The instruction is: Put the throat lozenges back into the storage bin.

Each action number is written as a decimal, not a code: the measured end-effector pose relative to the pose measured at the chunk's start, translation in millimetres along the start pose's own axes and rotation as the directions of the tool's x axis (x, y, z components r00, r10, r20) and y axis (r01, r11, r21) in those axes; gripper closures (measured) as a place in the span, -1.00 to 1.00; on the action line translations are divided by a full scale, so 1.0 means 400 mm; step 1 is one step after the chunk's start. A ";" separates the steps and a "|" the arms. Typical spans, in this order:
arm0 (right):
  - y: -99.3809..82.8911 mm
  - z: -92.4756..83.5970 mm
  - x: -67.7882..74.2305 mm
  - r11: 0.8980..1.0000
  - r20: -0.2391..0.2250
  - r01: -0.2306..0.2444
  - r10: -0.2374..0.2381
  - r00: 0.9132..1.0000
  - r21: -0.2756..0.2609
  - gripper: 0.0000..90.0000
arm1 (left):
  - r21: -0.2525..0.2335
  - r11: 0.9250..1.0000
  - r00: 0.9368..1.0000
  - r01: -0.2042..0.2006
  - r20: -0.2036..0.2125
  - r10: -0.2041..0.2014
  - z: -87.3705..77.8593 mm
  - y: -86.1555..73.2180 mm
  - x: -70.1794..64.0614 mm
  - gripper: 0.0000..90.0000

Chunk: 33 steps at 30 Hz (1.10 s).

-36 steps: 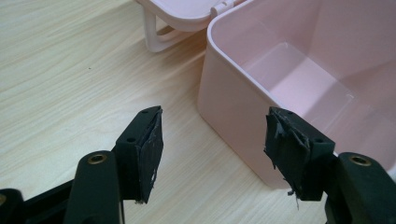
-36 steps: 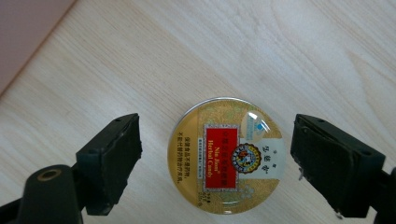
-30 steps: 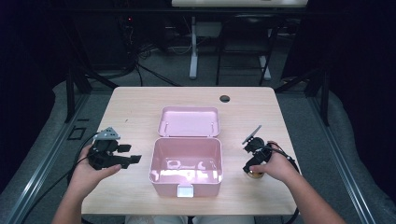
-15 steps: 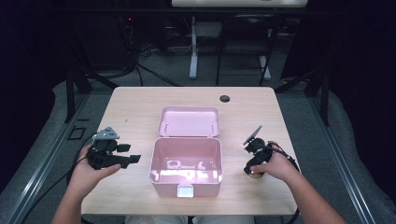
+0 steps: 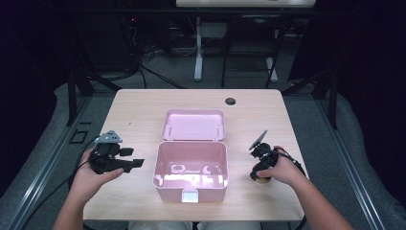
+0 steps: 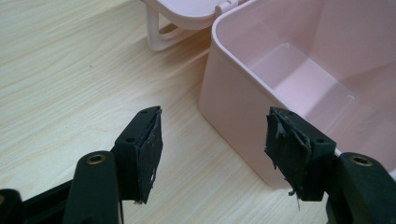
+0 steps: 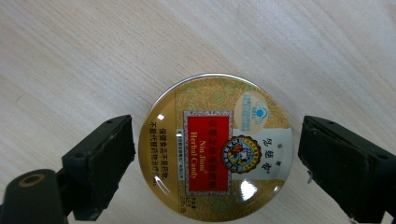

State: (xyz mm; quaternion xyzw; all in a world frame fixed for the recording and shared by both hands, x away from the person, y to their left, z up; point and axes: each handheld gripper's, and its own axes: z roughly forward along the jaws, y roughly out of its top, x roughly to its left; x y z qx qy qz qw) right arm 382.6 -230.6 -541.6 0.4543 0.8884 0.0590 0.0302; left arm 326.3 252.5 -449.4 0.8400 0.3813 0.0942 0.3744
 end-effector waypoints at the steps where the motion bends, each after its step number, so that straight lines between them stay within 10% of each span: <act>1: 0.000 0.003 0.000 1.000 0.001 0.001 -0.001 1.000 -0.003 -0.76 | 0.000 1.000 1.000 0.000 0.000 0.000 0.000 0.000 0.000 -0.19; 33: 0.004 0.032 0.008 0.999 0.005 0.028 -0.028 1.000 0.044 -0.66 | 0.003 1.000 1.000 0.000 0.001 0.000 0.004 -0.001 0.000 -0.19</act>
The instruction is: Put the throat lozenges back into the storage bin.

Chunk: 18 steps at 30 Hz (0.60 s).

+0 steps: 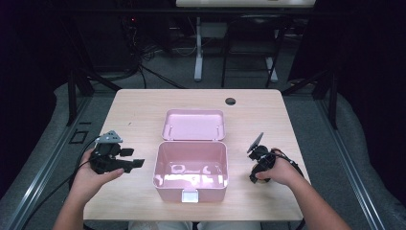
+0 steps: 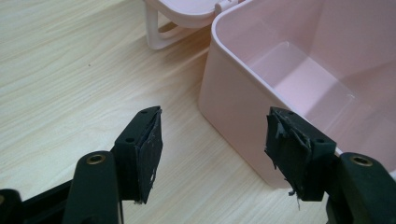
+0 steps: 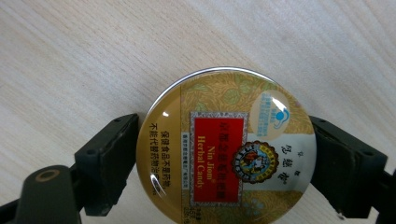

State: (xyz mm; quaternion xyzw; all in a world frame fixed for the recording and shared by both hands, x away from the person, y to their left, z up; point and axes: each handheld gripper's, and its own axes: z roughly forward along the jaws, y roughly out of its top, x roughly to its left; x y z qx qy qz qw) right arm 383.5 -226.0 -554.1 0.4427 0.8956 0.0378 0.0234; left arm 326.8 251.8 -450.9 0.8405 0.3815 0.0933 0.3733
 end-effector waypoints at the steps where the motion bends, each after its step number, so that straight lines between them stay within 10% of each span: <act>1: 0.000 0.001 0.001 1.000 -0.002 -0.004 0.004 1.000 0.003 -0.66 | 0.000 1.000 1.000 0.000 0.000 0.000 0.000 0.000 0.000 -0.19; 18: 0.000 -0.003 -0.004 1.000 -0.008 0.003 -0.003 1.000 -0.018 -0.56 | 0.000 1.000 1.000 0.001 -0.001 -0.001 -0.003 -0.001 0.003 -0.19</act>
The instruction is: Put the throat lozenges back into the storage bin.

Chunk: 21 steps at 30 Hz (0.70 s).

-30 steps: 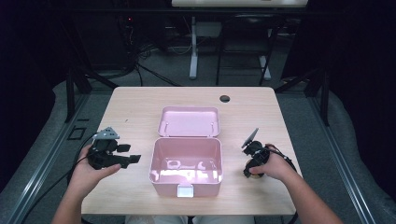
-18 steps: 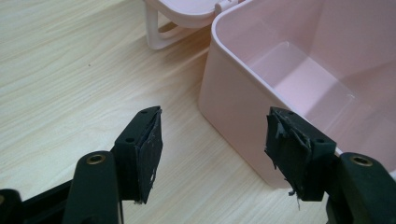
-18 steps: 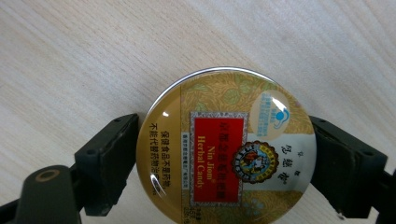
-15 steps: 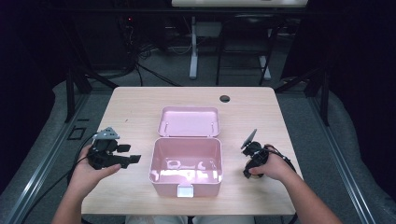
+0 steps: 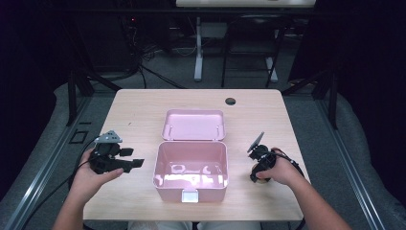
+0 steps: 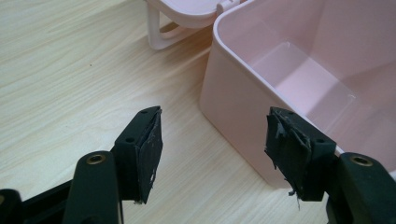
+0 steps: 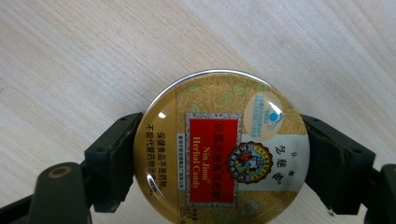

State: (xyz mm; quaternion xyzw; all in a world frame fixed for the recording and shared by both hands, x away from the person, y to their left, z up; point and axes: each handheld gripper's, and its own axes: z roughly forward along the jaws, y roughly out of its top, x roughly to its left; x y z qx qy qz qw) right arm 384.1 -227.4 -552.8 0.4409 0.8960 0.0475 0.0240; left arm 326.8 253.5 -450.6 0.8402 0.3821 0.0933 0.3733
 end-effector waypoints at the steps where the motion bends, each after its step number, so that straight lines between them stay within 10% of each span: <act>1: 0.000 -0.001 -0.001 1.000 -0.006 -0.005 0.005 1.000 0.001 -0.56 | -0.001 1.000 1.000 0.000 -0.001 0.000 -0.001 0.000 0.001 -0.19; 21: 0.010 -0.027 0.012 1.000 0.003 0.017 -0.017 1.000 0.012 -0.56 | -0.003 1.000 1.000 0.004 -0.001 -0.004 0.001 -0.001 0.003 -0.19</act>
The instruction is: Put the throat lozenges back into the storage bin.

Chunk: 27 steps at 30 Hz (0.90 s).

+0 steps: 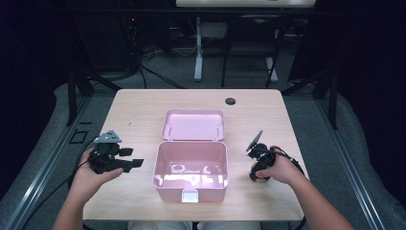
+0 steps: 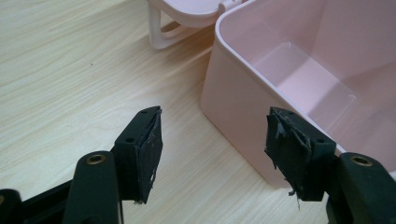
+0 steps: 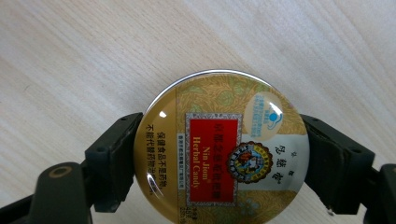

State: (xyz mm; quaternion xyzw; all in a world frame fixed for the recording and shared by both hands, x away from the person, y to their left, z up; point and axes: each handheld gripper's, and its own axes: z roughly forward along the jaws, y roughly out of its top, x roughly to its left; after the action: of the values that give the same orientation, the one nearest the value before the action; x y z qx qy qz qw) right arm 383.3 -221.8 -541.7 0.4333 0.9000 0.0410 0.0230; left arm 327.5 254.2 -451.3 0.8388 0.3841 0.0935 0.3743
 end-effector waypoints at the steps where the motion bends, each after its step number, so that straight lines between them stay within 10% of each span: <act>1: 0.001 -0.003 0.001 1.000 0.001 0.011 -0.011 1.000 0.003 -0.56 | 0.000 1.000 1.000 -0.001 0.001 0.001 0.000 0.000 0.000 -0.19; 27: 0.023 -0.089 0.032 0.995 0.015 0.101 -0.101 0.995 -0.001 -0.56 | -0.003 1.000 1.000 0.006 0.002 -0.006 -0.002 -0.002 0.004 -0.19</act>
State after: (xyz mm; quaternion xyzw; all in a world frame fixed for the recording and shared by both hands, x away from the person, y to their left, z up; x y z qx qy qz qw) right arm 379.7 -208.0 -505.7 0.3875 0.9206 0.0373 0.0324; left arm 327.6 256.2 -451.4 0.8372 0.3860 0.0924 0.3763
